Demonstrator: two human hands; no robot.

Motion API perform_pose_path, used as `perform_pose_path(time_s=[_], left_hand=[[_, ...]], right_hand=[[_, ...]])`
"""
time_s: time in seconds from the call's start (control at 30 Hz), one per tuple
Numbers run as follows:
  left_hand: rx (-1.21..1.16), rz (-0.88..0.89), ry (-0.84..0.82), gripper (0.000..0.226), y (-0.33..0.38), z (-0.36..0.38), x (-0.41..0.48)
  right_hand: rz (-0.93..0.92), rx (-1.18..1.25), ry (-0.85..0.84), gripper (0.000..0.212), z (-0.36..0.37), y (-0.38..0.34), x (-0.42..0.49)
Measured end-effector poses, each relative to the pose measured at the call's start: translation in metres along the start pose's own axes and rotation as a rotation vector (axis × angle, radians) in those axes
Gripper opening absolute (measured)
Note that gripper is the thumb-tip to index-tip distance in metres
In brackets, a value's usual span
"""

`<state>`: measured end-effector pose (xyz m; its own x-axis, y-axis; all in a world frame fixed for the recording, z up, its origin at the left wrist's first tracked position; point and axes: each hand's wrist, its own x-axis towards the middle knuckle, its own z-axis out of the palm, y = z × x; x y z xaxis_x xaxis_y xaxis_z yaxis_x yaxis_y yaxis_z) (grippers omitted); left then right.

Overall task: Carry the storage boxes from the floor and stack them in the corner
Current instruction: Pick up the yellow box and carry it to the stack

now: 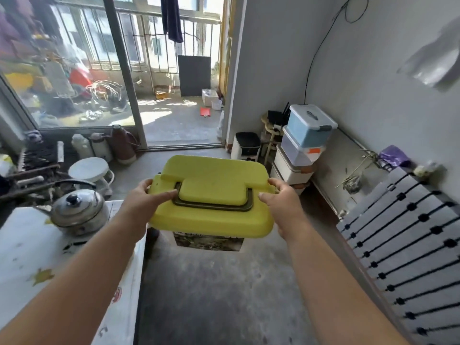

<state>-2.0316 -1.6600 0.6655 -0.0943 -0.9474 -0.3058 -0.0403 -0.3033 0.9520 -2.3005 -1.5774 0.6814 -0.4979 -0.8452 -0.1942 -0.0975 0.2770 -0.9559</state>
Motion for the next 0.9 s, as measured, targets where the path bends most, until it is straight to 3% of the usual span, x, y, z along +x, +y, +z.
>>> perform_pose_path(time_s=[0.17, 0.37, 0.73, 0.9], left_hand=[[0.004, -0.034, -0.042, 0.090, 0.024, 0.045, 0.105], [-0.024, 0.008, 0.002, 0.081, 0.082, 0.107, 0.232], [-0.029, -0.039, 0.016, 0.075, 0.148, 0.145, 0.435], [-0.010, -0.104, -0.067, 0.078, 0.169, 0.162, 0.561]], right_hand=[[0.008, -0.033, 0.053, 0.054, 0.002, -0.017, 0.114], [-0.032, -0.009, -0.039, 0.057, 0.001, -0.058, 0.275], [-0.027, 0.037, -0.118, 0.062, 0.044, -0.113, 0.494], [-0.001, 0.026, -0.005, 0.062, 0.074, -0.129, 0.595]])
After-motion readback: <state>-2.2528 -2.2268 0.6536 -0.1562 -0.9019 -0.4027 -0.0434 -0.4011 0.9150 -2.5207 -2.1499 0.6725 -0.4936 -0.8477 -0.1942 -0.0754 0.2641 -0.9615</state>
